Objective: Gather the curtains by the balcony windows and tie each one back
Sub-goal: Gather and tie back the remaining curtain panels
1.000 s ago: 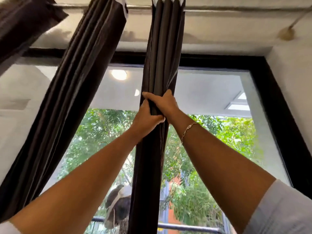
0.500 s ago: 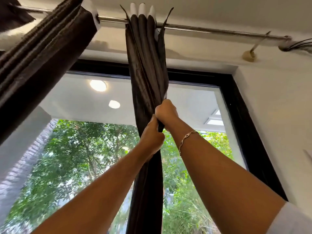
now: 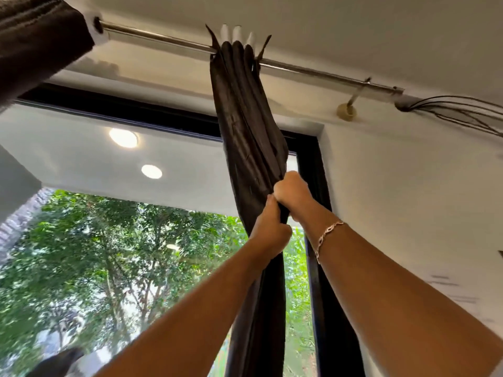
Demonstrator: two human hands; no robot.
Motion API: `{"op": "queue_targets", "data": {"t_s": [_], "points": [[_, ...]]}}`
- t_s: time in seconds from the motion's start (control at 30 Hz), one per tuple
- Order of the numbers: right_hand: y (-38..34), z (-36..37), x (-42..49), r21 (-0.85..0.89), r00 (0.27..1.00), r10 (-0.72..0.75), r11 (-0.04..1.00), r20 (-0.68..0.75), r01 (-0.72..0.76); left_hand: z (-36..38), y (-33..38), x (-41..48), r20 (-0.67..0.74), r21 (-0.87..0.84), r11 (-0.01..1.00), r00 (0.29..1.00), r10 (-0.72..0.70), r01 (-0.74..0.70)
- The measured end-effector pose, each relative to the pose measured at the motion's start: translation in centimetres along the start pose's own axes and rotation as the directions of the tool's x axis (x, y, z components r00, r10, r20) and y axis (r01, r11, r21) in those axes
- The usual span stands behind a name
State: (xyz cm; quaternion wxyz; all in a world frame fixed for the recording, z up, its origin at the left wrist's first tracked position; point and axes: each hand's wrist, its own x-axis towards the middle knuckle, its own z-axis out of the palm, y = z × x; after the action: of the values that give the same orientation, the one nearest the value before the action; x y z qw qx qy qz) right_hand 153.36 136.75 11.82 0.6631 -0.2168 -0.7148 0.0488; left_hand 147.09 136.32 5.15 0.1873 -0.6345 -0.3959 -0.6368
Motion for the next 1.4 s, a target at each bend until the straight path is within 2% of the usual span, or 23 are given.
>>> {"op": "queue_targets", "data": {"t_s": [0.3, 0.43, 0.53, 0.63, 0.73, 0.87, 0.93, 1.1, 1.4], "points": [[6.2, -6.6, 1.1, -0.088, 0.999, 0.021, 0.996, -0.043, -0.025, 8.0, 3.4, -0.4, 0.114, -0.013, 1.0, 0.993, 0.009, -0.007], [6.6, -7.4, 0.6, -0.115, 0.999, -0.033, 0.993, -0.044, 0.027, 8.2, 3.9, -1.3, 0.087, 0.126, 0.991, 0.995, 0.044, -0.055], [6.1, -6.9, -0.7, -0.238, 0.992, -0.126, 0.963, 0.005, 0.124, 7.0, 3.7, -2.1, 0.086, 0.277, 0.96, 0.996, 0.019, -0.042], [5.3, -6.0, -2.3, -0.36, 0.978, -0.183, 0.909, 0.104, 0.209, 4.5, 3.0, -3.2, 0.061, 0.409, 0.912, 0.998, -0.003, -0.022], [4.8, -5.3, -4.1, -0.355, 0.971, -0.16, 0.91, 0.176, 0.215, 1.7, 2.3, -4.7, 0.066, 0.55, 0.835, 0.998, -0.015, -0.024], [4.6, -4.3, -7.7, -0.368, 0.956, -0.165, 0.896, 0.244, 0.248, -1.5, 1.5, -7.0, 0.119, 0.73, 0.671, 0.991, 0.06, -0.128], [4.5, -3.9, -9.7, -0.397, 0.946, -0.171, 0.876, 0.274, 0.273, -2.8, 1.3, -8.5, 0.183, 0.755, 0.633, 0.982, 0.05, -0.173], [5.0, -3.7, -16.4, -0.476, 0.951, -0.062, 0.855, 0.302, 0.207, -5.1, 0.7, -14.3, 0.32, 0.771, 0.572, 0.947, 0.032, -0.28], [5.7, -3.4, -31.5, -0.591, 0.914, 0.16, 0.8, 0.374, 0.102, -8.0, 0.0, -28.2, 0.512, 0.732, 0.588, 0.848, -0.141, -0.344]]}}
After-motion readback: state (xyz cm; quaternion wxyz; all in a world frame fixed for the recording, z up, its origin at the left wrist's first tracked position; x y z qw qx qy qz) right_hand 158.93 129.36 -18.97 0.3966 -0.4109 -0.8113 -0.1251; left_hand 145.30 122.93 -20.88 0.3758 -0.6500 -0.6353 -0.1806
